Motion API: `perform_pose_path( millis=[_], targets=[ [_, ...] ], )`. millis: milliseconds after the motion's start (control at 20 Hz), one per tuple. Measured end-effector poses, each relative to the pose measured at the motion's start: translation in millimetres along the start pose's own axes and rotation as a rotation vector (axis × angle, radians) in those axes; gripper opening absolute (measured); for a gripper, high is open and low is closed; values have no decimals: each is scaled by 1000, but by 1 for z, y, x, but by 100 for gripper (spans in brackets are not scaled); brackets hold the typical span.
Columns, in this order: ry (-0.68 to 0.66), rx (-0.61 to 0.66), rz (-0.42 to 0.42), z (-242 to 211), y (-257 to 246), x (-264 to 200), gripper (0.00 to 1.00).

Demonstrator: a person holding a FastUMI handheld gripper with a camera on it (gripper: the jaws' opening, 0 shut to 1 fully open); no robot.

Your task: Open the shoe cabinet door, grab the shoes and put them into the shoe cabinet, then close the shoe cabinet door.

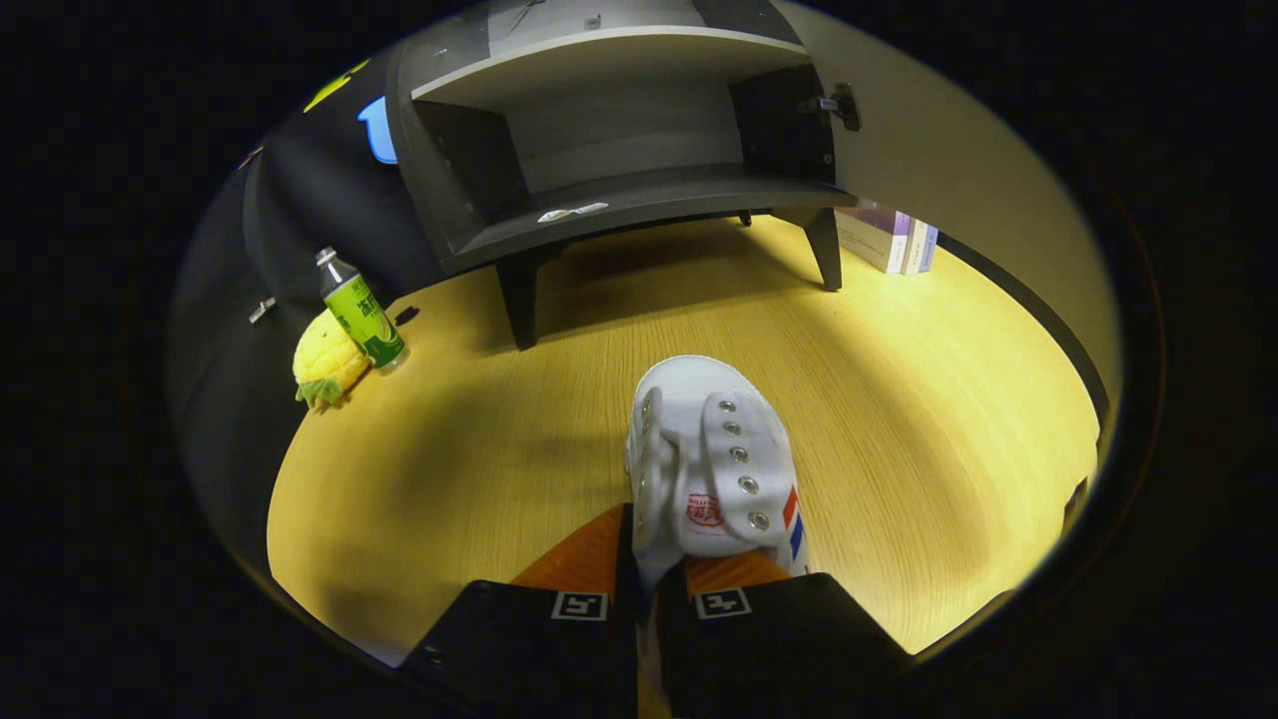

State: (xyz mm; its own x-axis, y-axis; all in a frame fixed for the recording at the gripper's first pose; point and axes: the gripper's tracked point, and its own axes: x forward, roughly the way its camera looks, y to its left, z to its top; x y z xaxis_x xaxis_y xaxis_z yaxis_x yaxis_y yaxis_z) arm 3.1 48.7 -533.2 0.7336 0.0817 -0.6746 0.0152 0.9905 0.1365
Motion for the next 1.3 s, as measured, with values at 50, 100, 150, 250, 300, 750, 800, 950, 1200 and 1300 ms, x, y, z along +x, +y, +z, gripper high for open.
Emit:
perform_pose_path(
  millis=[50, 100, 150, 250, 300, 750, 800, 950, 1200, 1300],
  targets=[
    [-8, 2, -1, 0, -2, 3, 17],
    [-5, 4, 4, 0, 0, 2, 11],
    [-2, -11, 1, 0, -1, 1, 5],
    [5, -25, -4, 1, -1, 1, 5],
    [9, -27, -6, 3, -2, 0, 5],
    [-97, -62, 0, 101, 2, -67, 5],
    [-127, -71, 3, 119, 5, -79, 5],
    [-235, -88, 17, 188, 17, -122, 5],
    [-389, -130, 14, 281, 32, -172, 5],
    [-431, -148, 12, 311, 38, -182, 5]
  ],
)
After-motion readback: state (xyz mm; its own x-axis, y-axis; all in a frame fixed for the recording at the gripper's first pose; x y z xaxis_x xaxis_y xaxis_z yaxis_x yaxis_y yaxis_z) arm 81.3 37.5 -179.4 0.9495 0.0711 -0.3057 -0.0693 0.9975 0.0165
